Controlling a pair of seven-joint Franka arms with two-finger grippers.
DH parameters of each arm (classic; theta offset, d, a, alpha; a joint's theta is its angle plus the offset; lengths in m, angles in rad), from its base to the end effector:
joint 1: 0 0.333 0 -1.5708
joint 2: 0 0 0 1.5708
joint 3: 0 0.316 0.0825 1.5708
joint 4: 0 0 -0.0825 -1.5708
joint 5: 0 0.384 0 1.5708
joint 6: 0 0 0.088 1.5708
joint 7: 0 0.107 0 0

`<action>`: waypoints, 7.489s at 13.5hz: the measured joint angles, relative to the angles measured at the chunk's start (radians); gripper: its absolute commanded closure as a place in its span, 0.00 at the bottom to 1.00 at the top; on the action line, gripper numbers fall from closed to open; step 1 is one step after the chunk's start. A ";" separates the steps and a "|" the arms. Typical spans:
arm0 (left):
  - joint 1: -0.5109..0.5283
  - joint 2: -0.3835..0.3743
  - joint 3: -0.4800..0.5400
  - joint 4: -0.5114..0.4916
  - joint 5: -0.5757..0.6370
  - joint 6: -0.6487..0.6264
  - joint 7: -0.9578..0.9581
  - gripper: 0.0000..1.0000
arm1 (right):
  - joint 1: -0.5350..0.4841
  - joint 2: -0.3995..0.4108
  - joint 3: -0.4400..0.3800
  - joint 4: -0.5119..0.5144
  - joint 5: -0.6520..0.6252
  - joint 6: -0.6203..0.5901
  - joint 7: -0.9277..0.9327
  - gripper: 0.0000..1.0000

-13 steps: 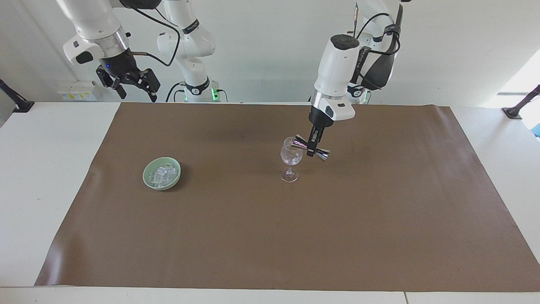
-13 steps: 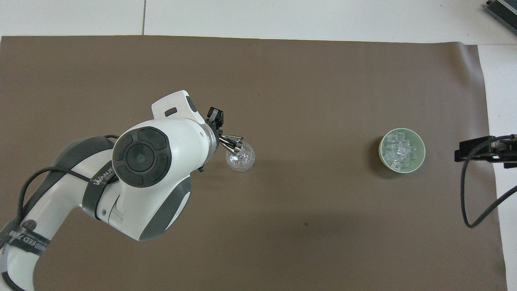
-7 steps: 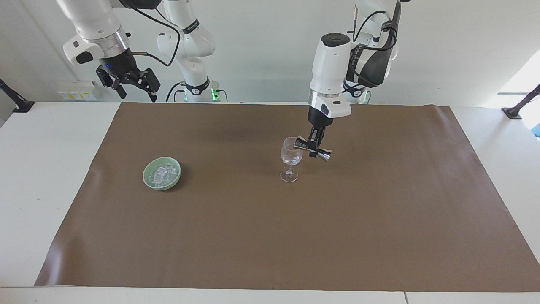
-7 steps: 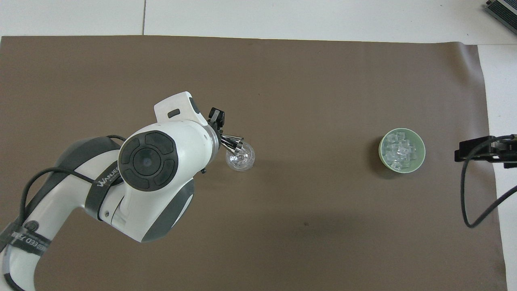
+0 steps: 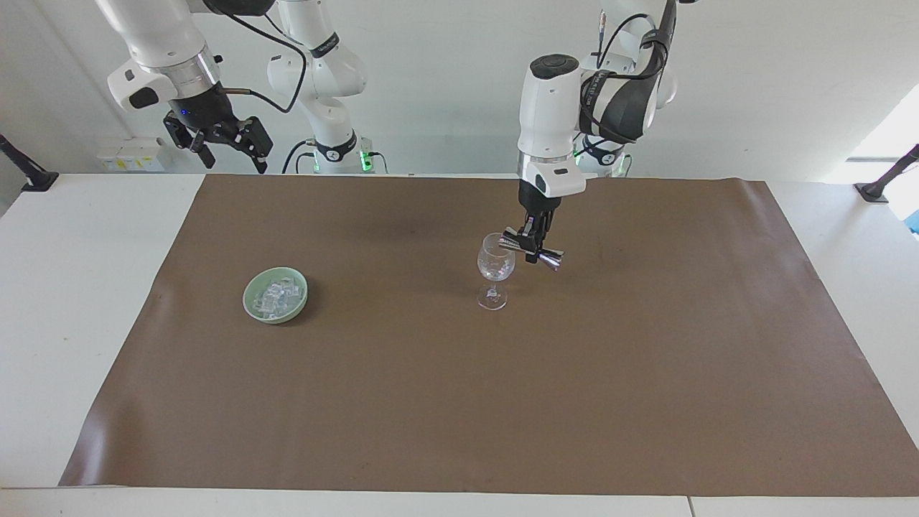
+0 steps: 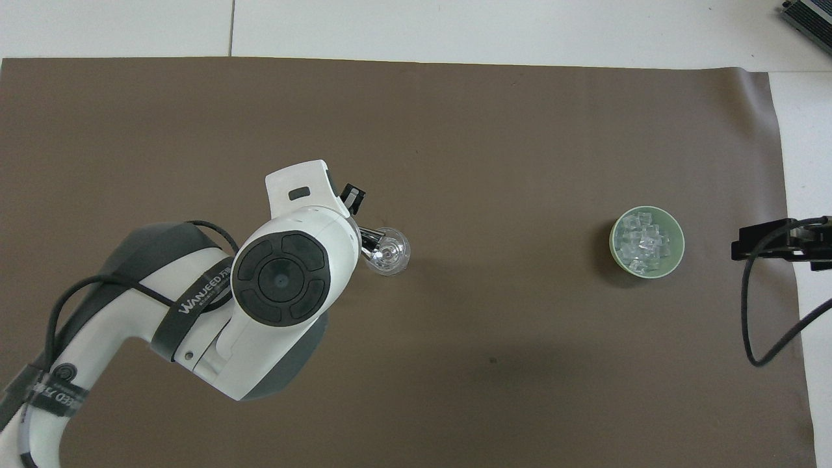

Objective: Pour wine and add ice with both arms
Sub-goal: 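Turn the jigger upright and draw it back with the left gripper, then reach and grasp the green ice cup with the right gripper, then lift the cup with the right gripper while the left gripper lowers the jigger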

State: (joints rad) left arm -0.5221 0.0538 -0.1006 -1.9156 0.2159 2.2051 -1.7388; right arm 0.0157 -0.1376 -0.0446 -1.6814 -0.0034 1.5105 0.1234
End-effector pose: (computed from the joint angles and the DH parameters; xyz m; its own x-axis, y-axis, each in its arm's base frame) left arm 0.4890 -0.3410 0.4885 0.5096 0.8468 0.1524 0.8088 -0.5319 0.2508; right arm 0.5042 -0.0166 0.6402 0.9879 -0.1513 -0.0335 -0.1513 -0.9885 0.0014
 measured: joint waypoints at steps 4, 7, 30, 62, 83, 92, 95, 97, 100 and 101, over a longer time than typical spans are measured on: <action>0.000 -0.003 0.003 0.002 0.000 0.000 0.000 1.00 | 0.000 0.000 0.000 0.000 0.000 0.000 0.000 0.00; 0.001 -0.015 0.011 0.005 -0.028 0.000 0.000 1.00 | 0.000 0.000 0.000 0.000 0.000 0.000 0.000 0.00; 0.447 -0.041 0.039 -0.079 -1.109 -0.010 0.550 1.00 | 0.021 -0.017 0.011 -0.080 0.001 0.087 -0.094 0.00; 0.652 -0.023 0.040 -0.088 -1.317 -0.337 0.798 1.00 | 0.006 0.146 0.007 -0.505 0.001 0.721 -0.793 0.00; 0.913 0.528 0.065 0.223 -1.401 -0.672 0.935 1.00 | -0.049 0.240 0.001 -0.522 0.001 0.824 -0.826 0.55; 0.930 0.596 0.072 0.232 -1.400 -0.692 0.935 1.00 | -0.049 0.240 0.001 -0.522 0.001 0.824 -0.813 1.00; 0.932 0.604 0.072 0.227 -1.401 -0.690 0.934 1.00 | -0.049 0.240 0.001 -0.511 0.001 0.811 -0.809 1.00; 0.933 0.607 0.073 0.216 -1.401 -0.687 0.934 1.00 | -0.049 0.238 0.001 -0.473 0.001 0.750 -0.789 1.00; 0.933 0.608 0.073 0.197 -1.405 -0.685 0.934 1.00 | -0.046 0.216 0.011 -0.411 0.002 0.654 -0.722 1.00; 0.933 0.608 0.073 0.190 -1.406 -0.685 0.934 1.00 | -0.040 0.199 0.016 -0.400 0.002 0.631 -0.690 1.00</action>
State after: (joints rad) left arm 0.4110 0.6615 -0.0279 -1.7252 -1.1905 1.5202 -0.8049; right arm -0.0238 0.0615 -0.0282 -2.0815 -0.0017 2.1410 -0.5669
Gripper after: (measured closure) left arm 0.784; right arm 0.780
